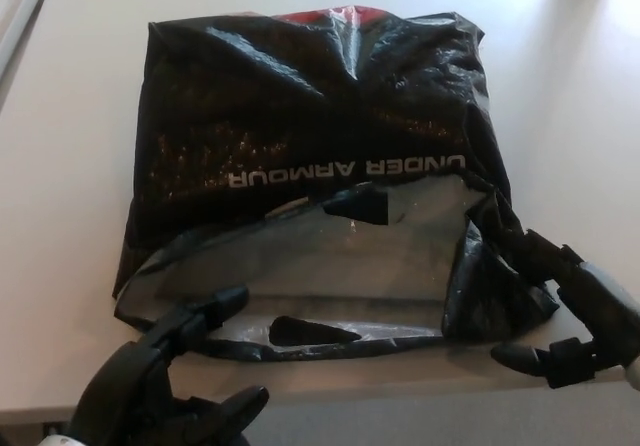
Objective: A plastic bag is kept infront of the robot in the middle of the desk and the robot uses both its hands to grab it from the top and lifts it up and then releases it.
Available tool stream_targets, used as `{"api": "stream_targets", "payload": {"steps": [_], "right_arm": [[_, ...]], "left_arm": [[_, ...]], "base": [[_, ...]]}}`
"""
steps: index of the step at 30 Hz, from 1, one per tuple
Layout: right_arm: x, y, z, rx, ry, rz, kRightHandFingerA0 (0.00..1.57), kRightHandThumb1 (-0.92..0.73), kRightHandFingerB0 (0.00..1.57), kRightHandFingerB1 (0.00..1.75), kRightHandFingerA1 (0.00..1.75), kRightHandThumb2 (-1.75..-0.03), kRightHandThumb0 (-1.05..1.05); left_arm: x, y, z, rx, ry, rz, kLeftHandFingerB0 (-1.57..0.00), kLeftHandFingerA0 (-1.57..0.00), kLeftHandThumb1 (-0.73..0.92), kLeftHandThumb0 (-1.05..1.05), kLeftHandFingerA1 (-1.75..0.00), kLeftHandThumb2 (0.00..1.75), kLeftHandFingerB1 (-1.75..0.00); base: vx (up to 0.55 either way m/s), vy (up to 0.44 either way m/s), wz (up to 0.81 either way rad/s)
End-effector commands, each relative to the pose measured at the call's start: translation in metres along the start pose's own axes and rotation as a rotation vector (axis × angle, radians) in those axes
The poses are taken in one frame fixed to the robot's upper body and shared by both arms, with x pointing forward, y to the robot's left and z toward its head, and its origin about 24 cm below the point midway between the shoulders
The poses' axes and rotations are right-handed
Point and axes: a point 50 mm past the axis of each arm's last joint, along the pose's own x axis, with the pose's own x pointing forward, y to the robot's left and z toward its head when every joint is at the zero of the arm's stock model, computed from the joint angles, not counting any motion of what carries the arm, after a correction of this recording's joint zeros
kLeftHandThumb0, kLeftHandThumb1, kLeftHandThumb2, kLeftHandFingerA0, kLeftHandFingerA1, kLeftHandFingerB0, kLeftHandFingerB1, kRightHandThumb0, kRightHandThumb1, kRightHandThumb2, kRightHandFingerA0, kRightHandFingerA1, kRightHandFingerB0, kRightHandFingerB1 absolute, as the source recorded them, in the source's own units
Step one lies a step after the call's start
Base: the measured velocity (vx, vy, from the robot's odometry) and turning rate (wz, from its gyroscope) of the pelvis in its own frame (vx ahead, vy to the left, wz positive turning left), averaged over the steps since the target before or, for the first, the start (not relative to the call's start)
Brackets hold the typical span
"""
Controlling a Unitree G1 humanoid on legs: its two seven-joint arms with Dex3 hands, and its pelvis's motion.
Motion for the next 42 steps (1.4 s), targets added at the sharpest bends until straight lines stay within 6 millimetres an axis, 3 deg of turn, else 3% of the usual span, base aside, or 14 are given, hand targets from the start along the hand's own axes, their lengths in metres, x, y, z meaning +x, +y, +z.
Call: {"api": "stream_targets", "payload": {"steps": [1,5,6,7,8,11,12,13,20,21,24,27,28,42], "right_arm": [[-0.001,0.021,-0.013,-0.049,0.126,0.091,0.0,-0.57,0.0,0.22,1.3,-0.63,-1.05],[0.003,0.026,-0.009,-0.005,0.095,-0.014,0.18,-0.58,0.0,0.38,1.15,-0.64,-1.05],[0.003,0.027,-0.008,0.023,0.09,-0.07,0.37,-0.58,0.03,0.82,1.09,-0.63,-1.05],[0.003,0.027,-0.009,0.036,0.089,-0.091,0.37,-0.58,0.03,0.82,1.09,-0.63,-1.05],[0.003,0.028,-0.008,0.061,0.09,-0.125,0.53,-0.59,0.41,1.01,1.12,-0.63,-1.05],[0.002,0.03,-0.006,0.095,0.076,-0.237,0.79,-0.6,0.74,1.27,1.28,-0.61,-1.05],[0.003,0.031,-0.006,0.098,0.079,-0.251,0.79,-0.6,0.74,1.27,1.28,-0.61,-1.05],[0.004,0.034,-0.006,0.085,0.085,-0.278,1.05,-0.49,0.89,1.28,1.34,-1.02,-1.05],[0.001,0.037,-0.015,0.16,0.177,-0.35,1.32,-0.55,1.11,1.42,1.49,-1.06,-1.03],[0.001,0.037,-0.016,0.177,0.186,-0.365,1.35,-0.05,1.2,1.29,1.36,-0.86,-0.63],[-0.002,0.038,-0.021,0.241,0.219,-0.405,1.55,-0.06,1.37,1.4,1.49,-0.86,-0.71],[-0.006,0.036,-0.024,0.3,0.22,-0.448,1.57,-0.22,1.52,1.48,1.52,-0.95,-0.74],[-0.007,0.035,-0.024,0.311,0.214,-0.462,1.49,-0.61,1.38,1.47,1.5,-1.02,-0.99],[-0.005,0.025,-0.011,0.306,0.055,-0.456,1.57,-0.55,1.55,1.52,1.56,-1.13,-0.85]], "left_arm": [[-0.001,0.0,-0.002,-0.06,0.062,-0.007,0.0,-0.5,0.35,-0.35,-0.64,0.85,-0.46],[-0.002,0.0,0.003,-0.088,0.069,0.022,-0.36,-0.78,0.59,-0.52,-0.53,0.58,-0.34],[-0.002,-0.001,0.004,-0.103,0.075,0.038,-0.48,-0.89,0.6,-0.53,-0.58,0.59,-0.35],[-0.002,-0.001,0.004,-0.11,0.078,0.043,-0.48,-0.89,0.6,-0.53,-0.58,0.59,-0.35],[-0.002,0.0,0.005,-0.112,0.078,0.046,-0.51,-0.91,0.61,-0.52,-0.6,0.59,-0.36],[-0.003,0.0,0.005,-0.123,0.079,0.068,-0.52,-0.94,0.63,-0.48,-0.67,0.59,-0.36],[-0.004,0.001,0.005,-0.13,0.076,0.07,-0.52,-0.94,0.63,-0.48,-0.67,0.59,-0.36],[-0.005,0.003,0.006,-0.142,0.068,0.086,-0.55,-0.94,0.62,-0.45,-0.7,0.59,-0.37],[-0.009,0.009,0.008,-0.142,0.032,0.087,-0.57,-0.96,0.64,-0.43,-0.81,0.59,-0.37],[-0.01,0.01,0.009,-0.144,0.028,0.091,-0.57,-0.97,0.64,-0.43,-0.82,0.6,-0.38],[-0.011,0.011,0.01,-0.136,0.015,0.091,-0.58,-0.97,0.66,-0.43,-0.85,0.6,-0.38],[-0.013,0.011,0.013,-0.135,-0.009,0.093,-0.58,-0.97,0.65,-0.44,-0.88,0.59,-0.37],[-0.013,0.011,0.014,-0.129,-0.013,0.091,-0.58,-0.96,0.64,-0.46,-0.9,0.59,-0.37],[-0.026,0.007,0.024,0.071,-0.214,0.088,-0.49,-0.67,0.64,-0.39,-0.99,0.59,-0.35]], "base": [[0.0,0.0,0.0],[0.0,0.0,0.0],[0.0,0.0,0.0],[0.0,0.0,0.0],[0.0,0.0,0.0],[0.0,0.0,0.0],[0.0,0.0,0.0],[0.0,0.0,0.0],[0.0,0.0,0.0],[0.0,0.0,0.0],[0.0,0.0,0.0],[0.0,0.0,0.0],[0.0,0.0,0.0],[0.0,0.0,0.0]]}}
